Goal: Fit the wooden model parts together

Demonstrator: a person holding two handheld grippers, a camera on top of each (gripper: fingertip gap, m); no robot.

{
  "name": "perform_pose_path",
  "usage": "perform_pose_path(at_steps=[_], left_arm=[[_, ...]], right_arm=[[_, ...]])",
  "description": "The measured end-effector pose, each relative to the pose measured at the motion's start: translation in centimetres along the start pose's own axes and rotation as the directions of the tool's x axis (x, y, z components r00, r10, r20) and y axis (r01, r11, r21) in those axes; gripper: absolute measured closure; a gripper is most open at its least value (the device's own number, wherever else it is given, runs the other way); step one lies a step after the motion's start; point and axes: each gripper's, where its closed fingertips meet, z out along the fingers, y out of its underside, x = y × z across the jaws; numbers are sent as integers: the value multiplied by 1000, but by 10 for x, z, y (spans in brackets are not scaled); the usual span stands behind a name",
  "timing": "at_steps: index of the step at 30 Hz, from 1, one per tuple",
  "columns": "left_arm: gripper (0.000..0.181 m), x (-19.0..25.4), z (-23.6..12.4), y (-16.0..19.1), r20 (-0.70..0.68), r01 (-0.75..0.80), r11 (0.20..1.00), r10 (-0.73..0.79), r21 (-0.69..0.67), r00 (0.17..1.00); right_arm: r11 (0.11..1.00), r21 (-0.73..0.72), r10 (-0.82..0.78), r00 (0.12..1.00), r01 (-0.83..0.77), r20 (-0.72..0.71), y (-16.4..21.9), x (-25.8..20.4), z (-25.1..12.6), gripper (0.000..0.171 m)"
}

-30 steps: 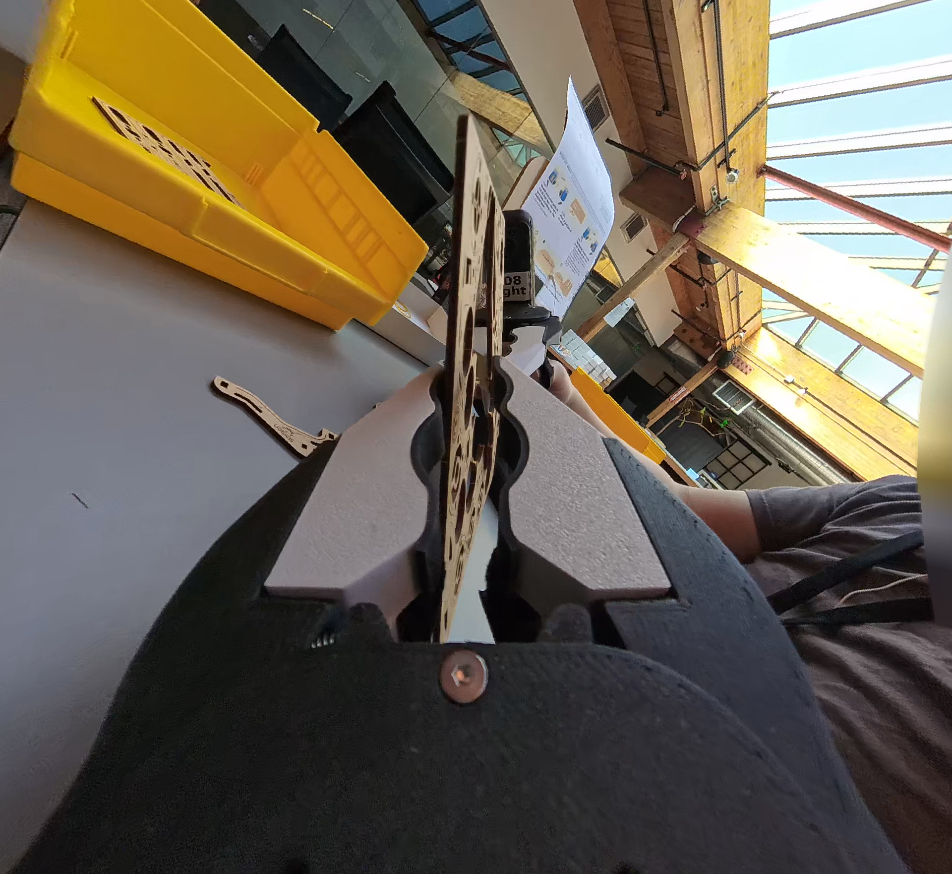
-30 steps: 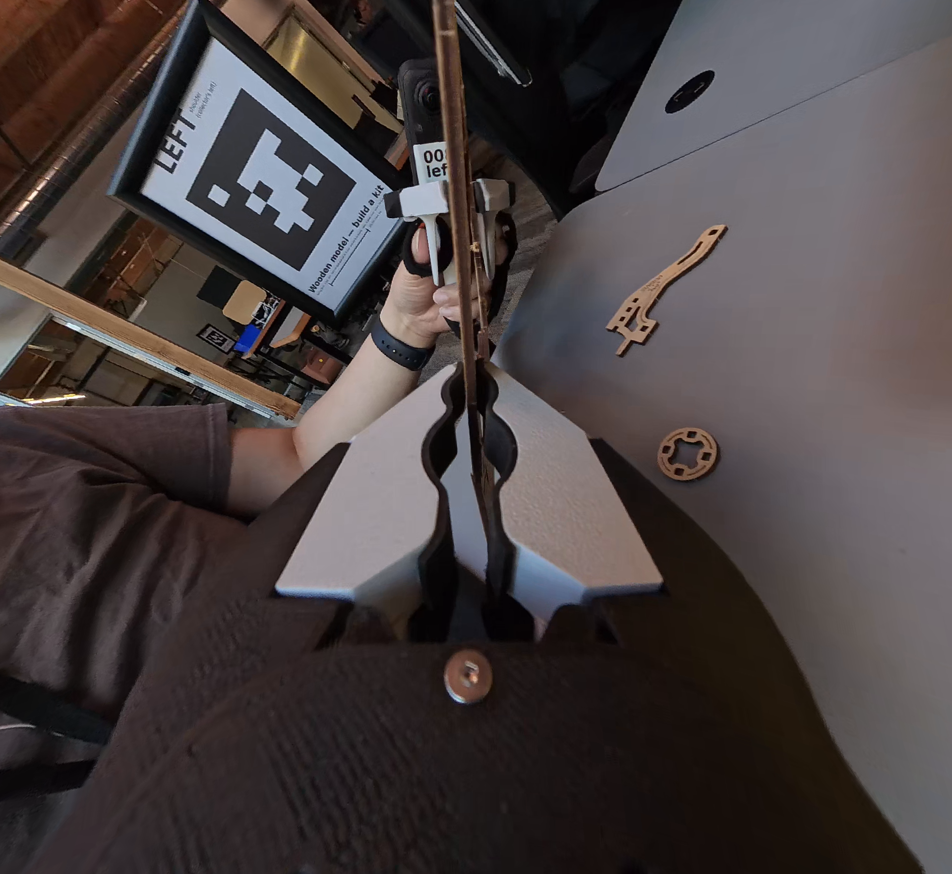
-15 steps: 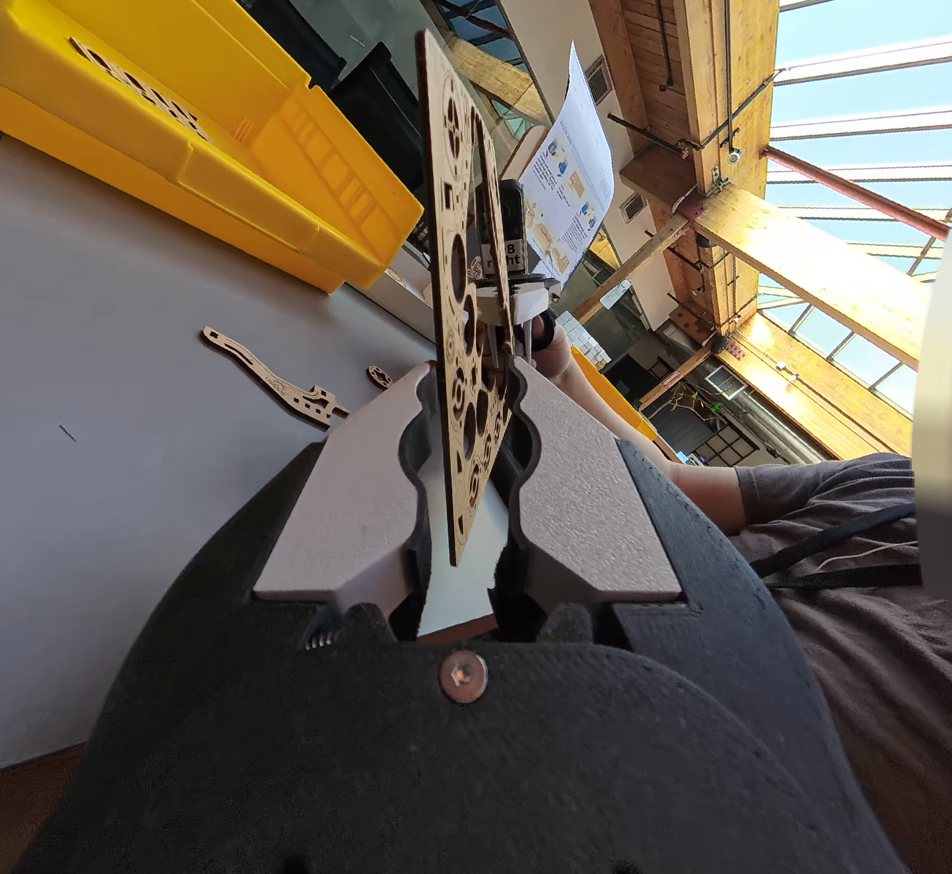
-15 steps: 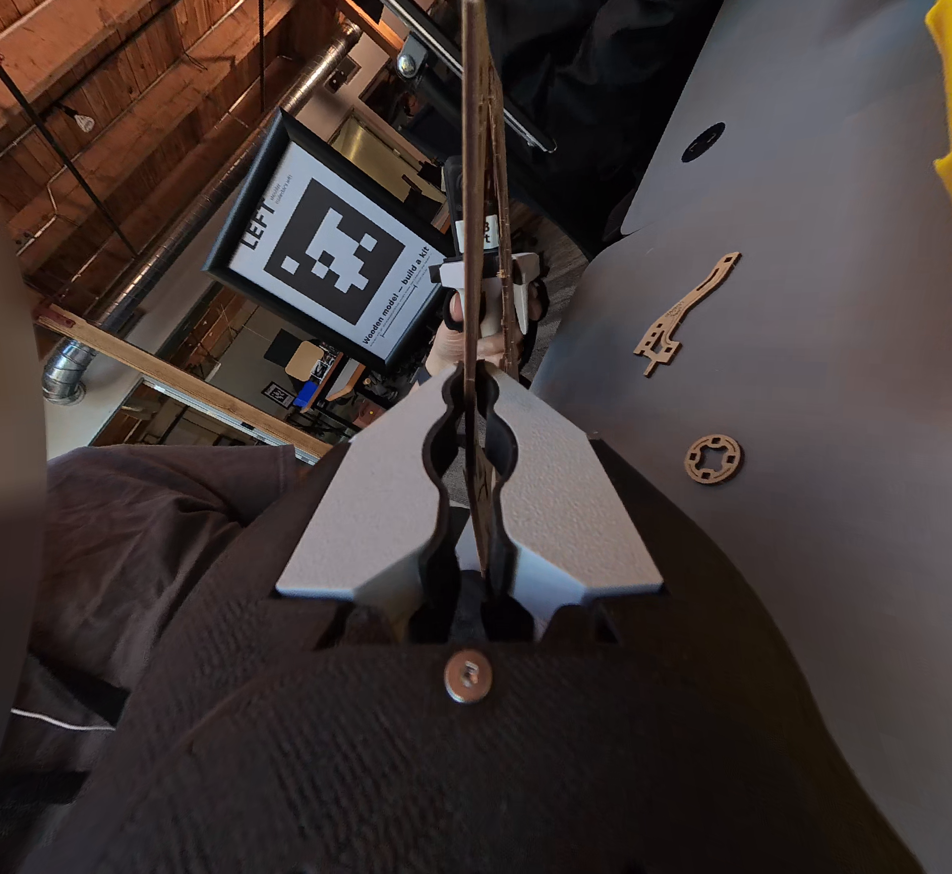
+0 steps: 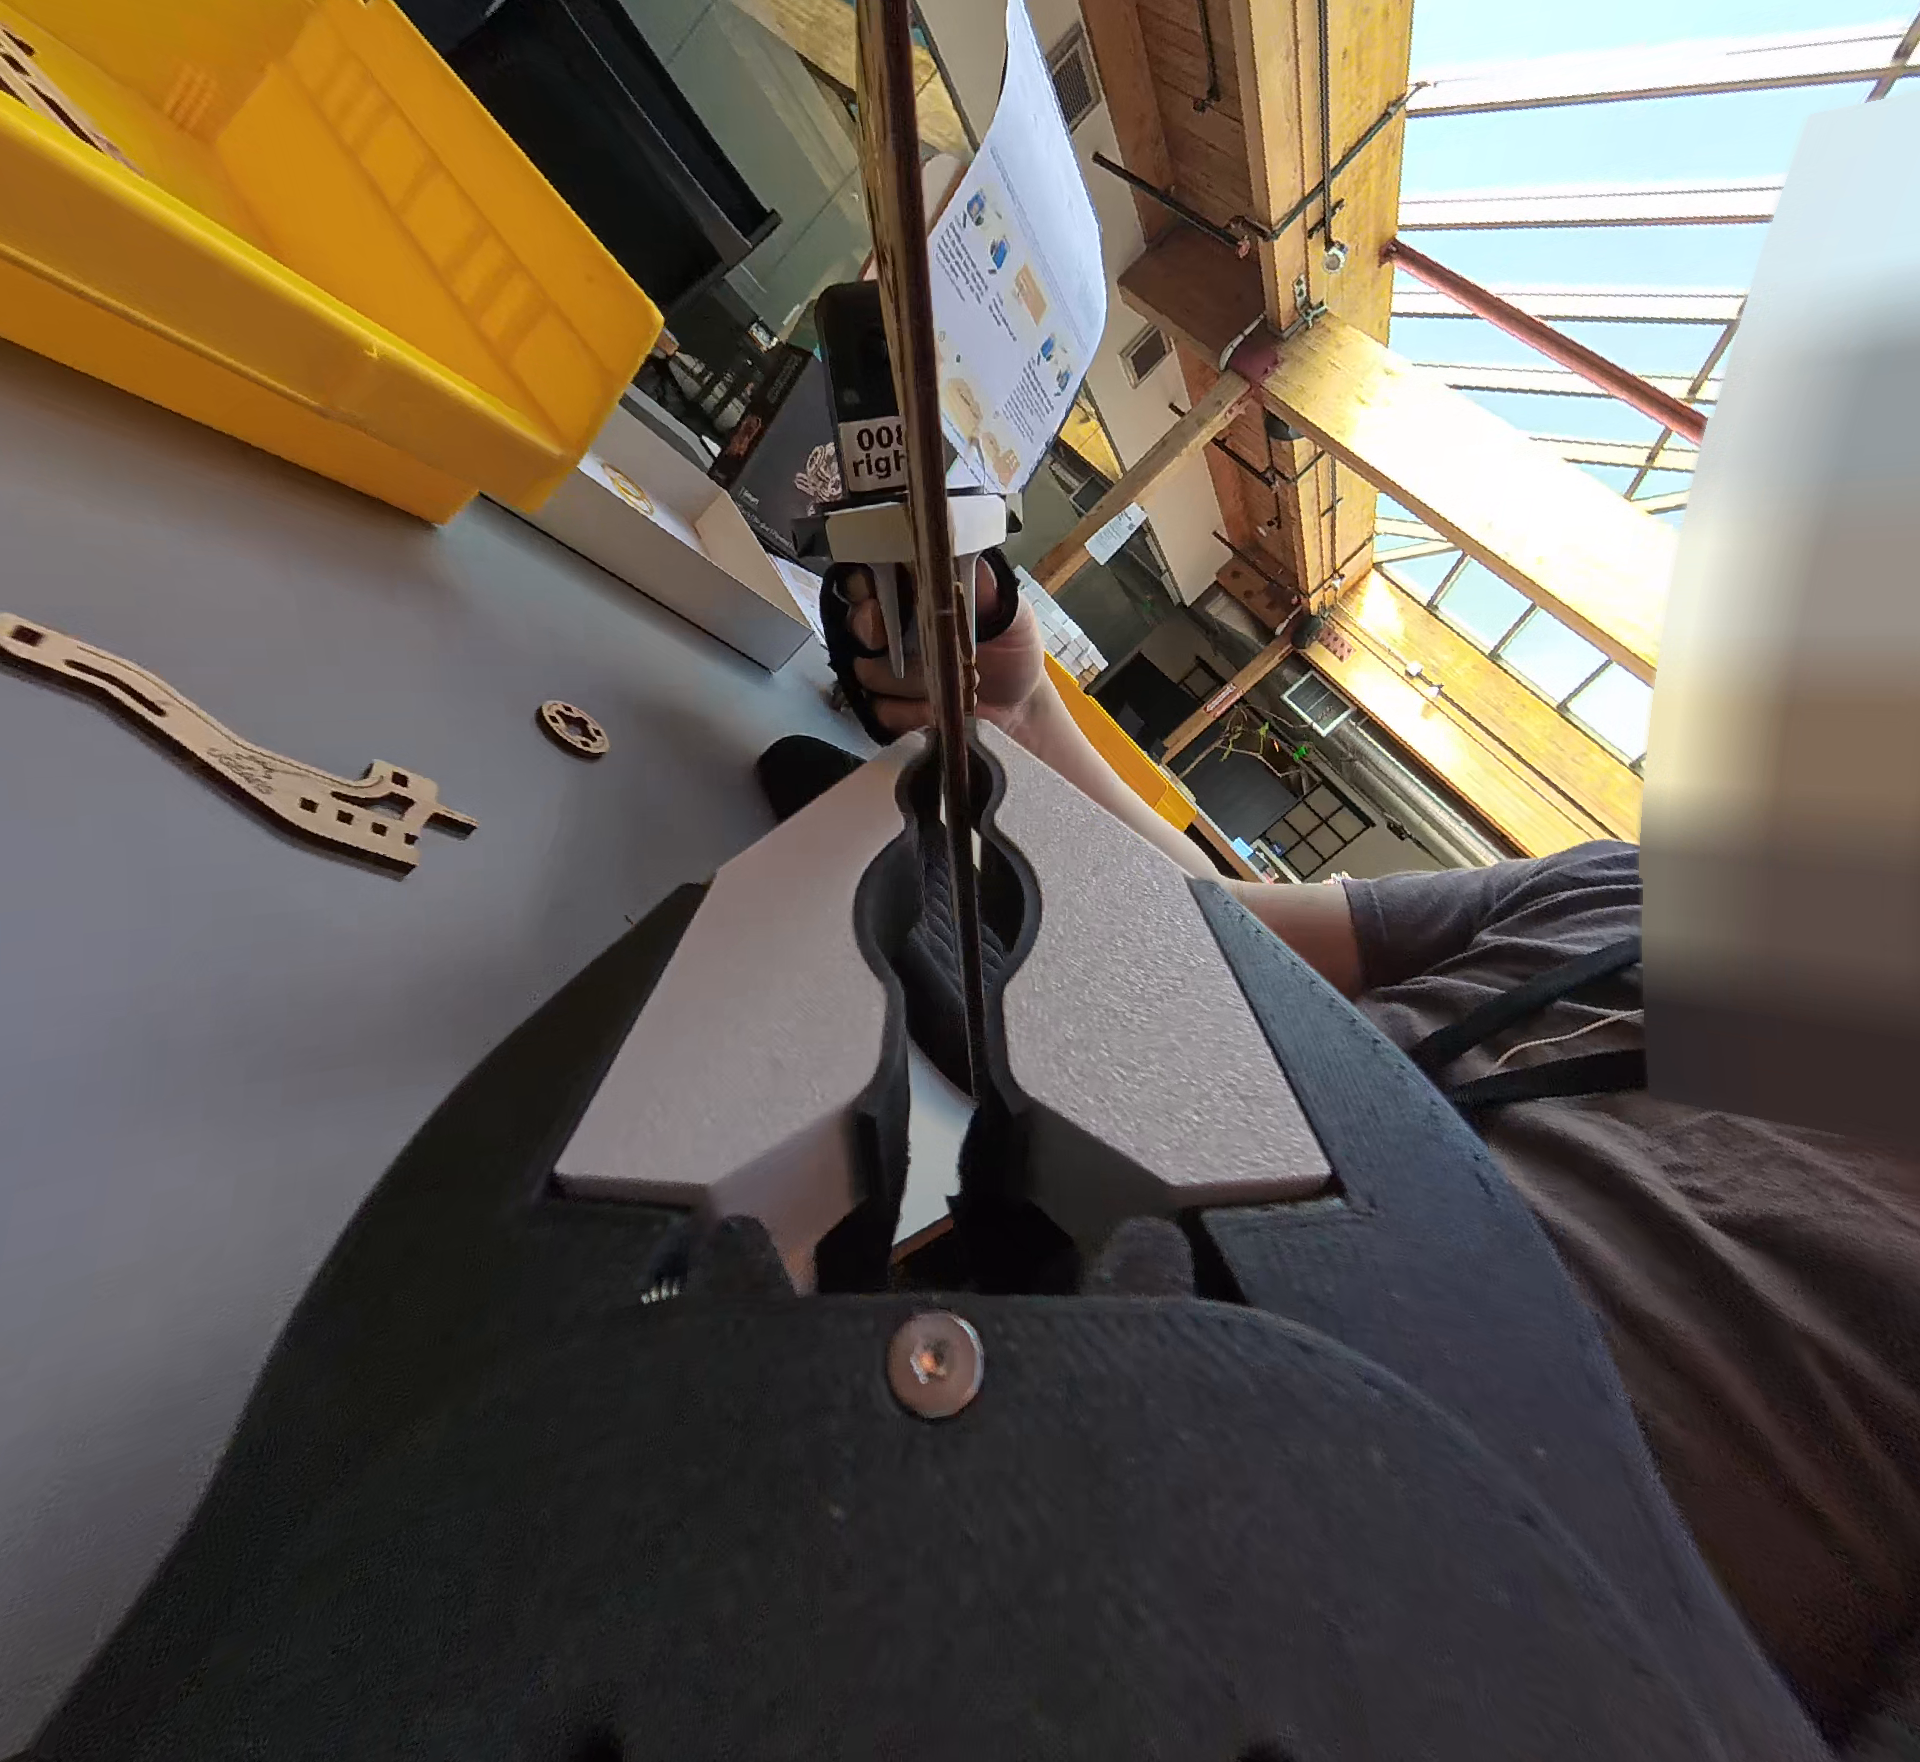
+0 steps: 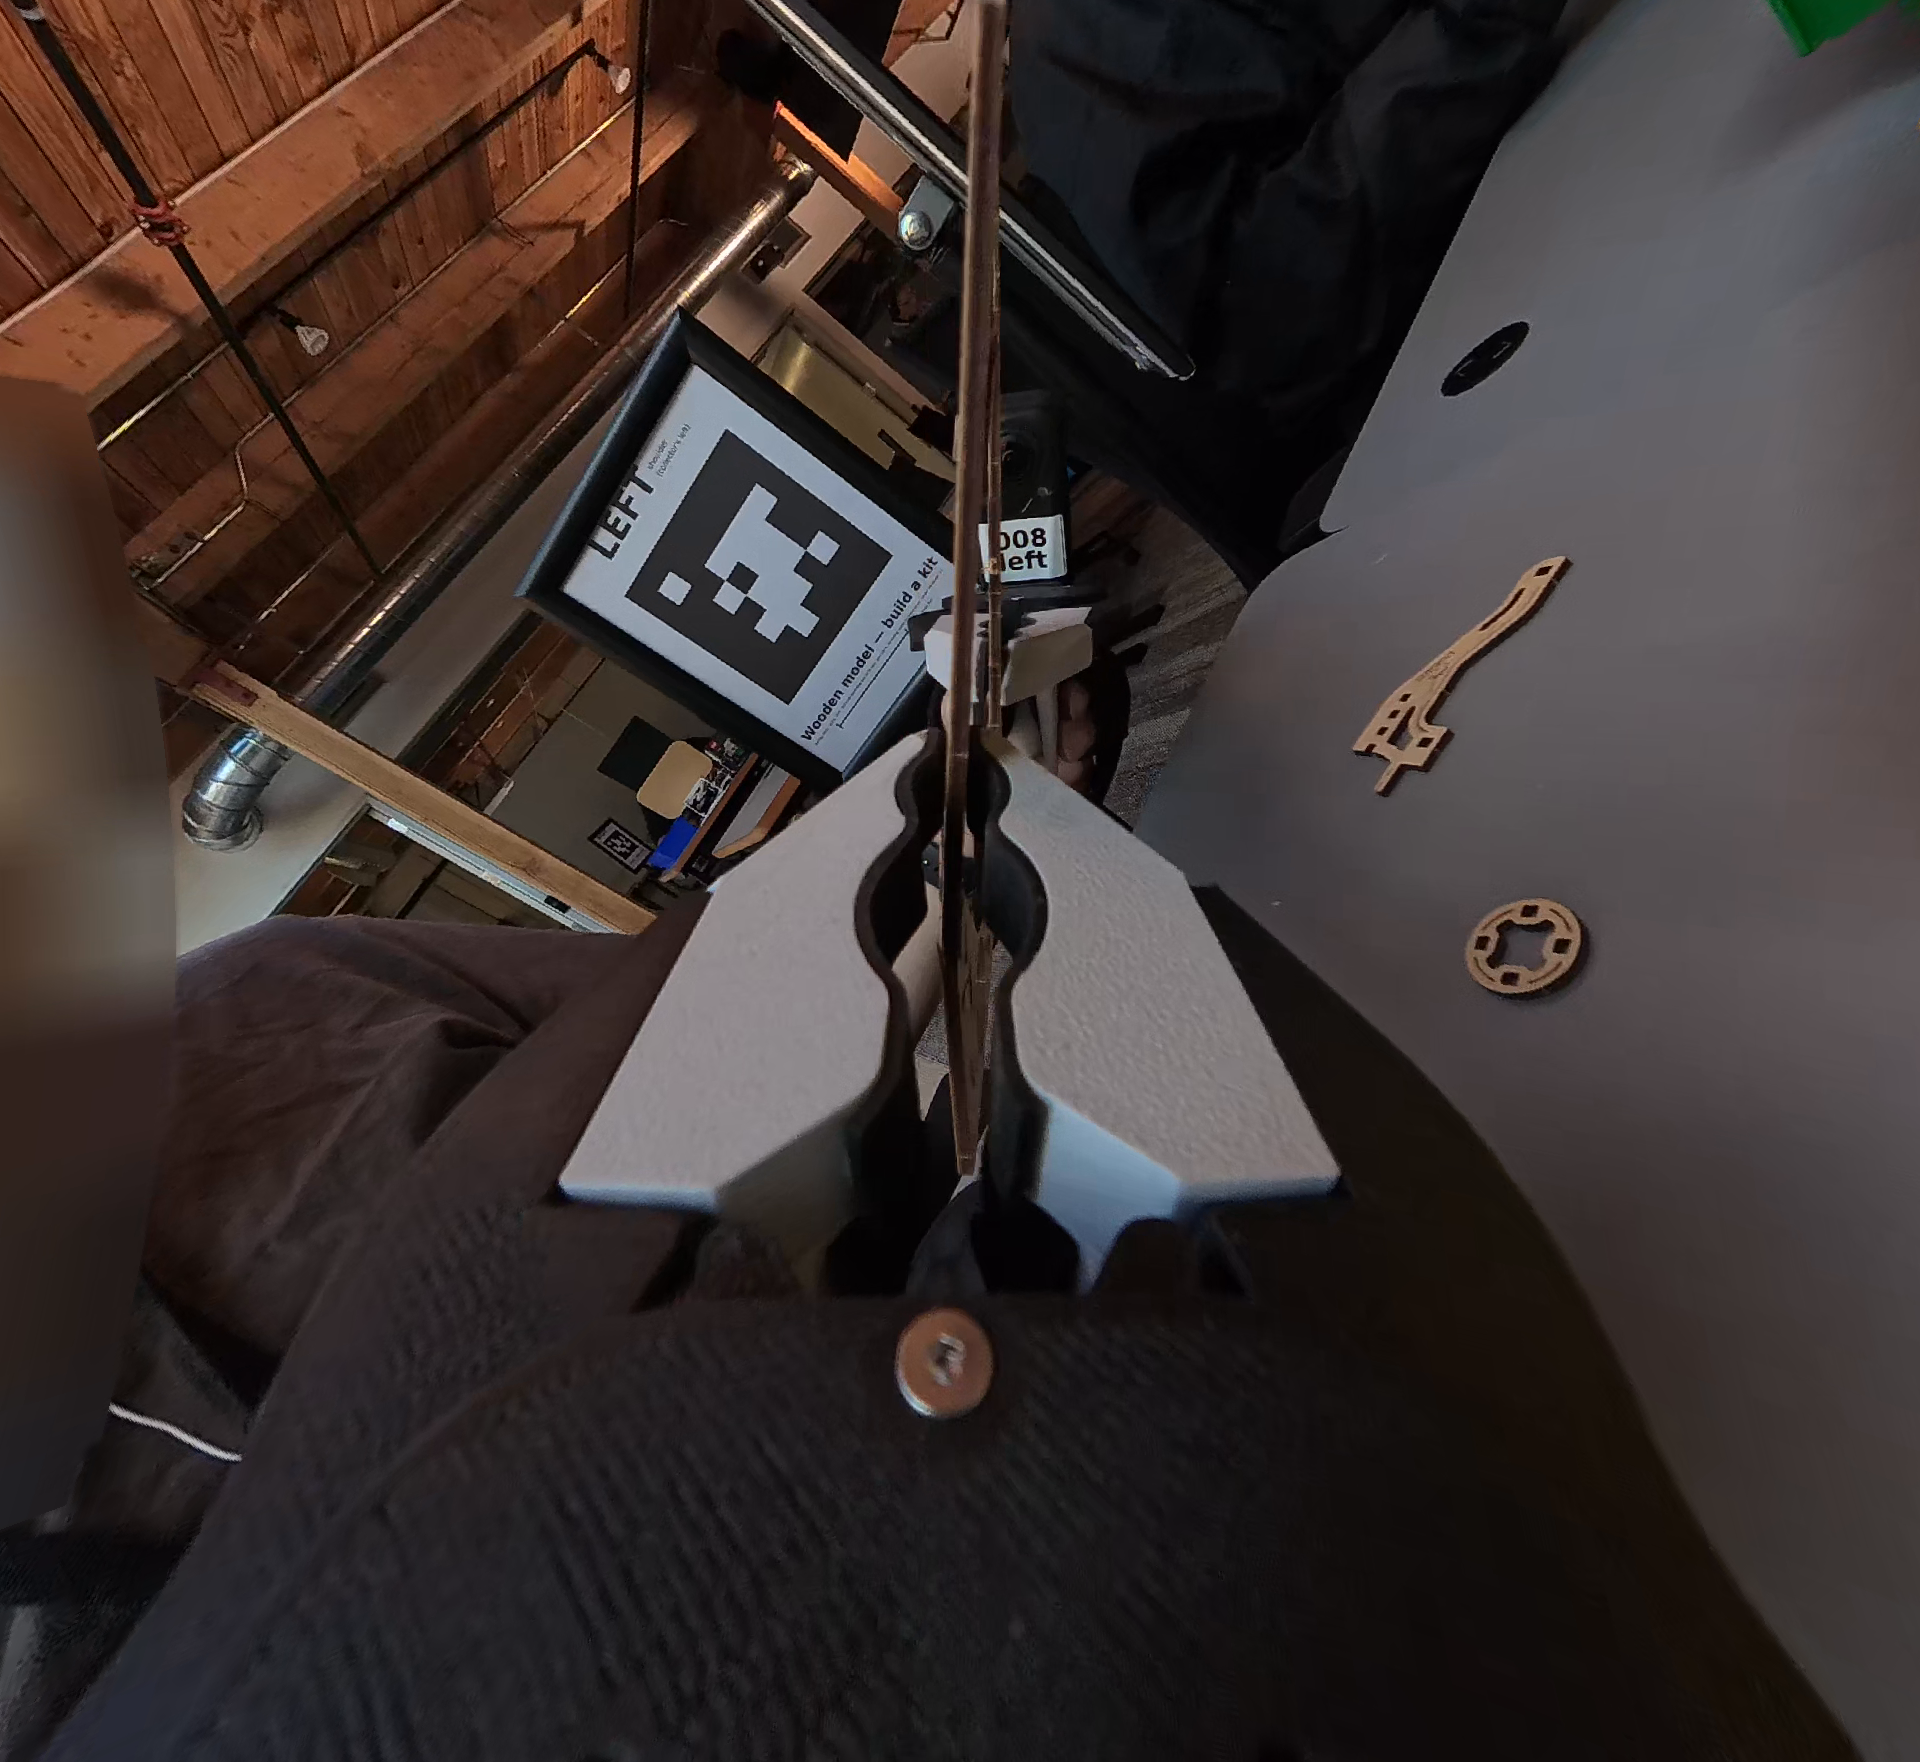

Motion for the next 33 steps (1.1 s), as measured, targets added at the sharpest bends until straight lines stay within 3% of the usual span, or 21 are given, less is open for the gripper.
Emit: perform_pose_path(at_steps=[8,14,17,25,30,33], left_arm=[[181,2,5,7,33,48,998,-46,-48,998],[181,5,7,1,42,70,997,-70,-14,997],[181,5,7,0,52,63,998,-62,-5,997],[181,5,3,-2,61,55,998,-56,26,997],[181,5,1,-5,74,42,999,-44,33,996],[181,1,-7,-15,125,0,999,-5,40,992]], right_arm=[[998,12,-61,996,62,-65,-1,2,-4,170],[996,32,-79,995,81,-57,-2,-3,-6,167],[996,26,-81,995,83,-50,-1,-6,-7,157],[996,3,-87,992,88,-96,6,2,-15,156],[996,-5,-90,986,90,-140,10,8,-19,156],[982,-7,-182,952,187,-245,4,13,-25,156]])
